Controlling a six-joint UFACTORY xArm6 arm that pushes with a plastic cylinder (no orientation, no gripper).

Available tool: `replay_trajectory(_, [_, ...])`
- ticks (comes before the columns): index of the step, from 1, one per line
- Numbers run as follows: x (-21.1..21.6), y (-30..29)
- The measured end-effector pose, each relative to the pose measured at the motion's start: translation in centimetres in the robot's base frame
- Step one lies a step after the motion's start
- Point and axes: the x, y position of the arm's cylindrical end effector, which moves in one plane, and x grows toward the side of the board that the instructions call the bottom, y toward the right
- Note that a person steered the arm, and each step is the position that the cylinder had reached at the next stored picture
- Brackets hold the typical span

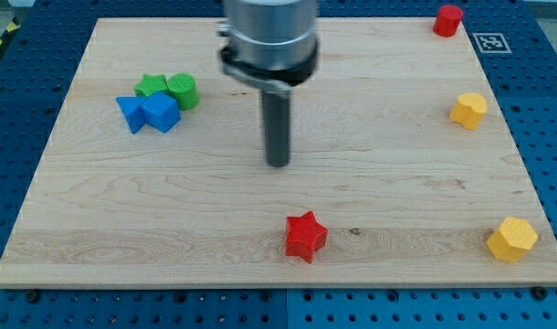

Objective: Move your arm to the bottom right

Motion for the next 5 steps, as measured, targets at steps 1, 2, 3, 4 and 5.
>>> replay_trajectory(1, [0.0, 6.6])
replay_trajectory(2, [0.0, 13.5])
replay_trajectory(3, [1.2, 19.9])
replay_trajectory(4, [2.4, 25.4])
replay_trajectory(5, [2.4, 26.0])
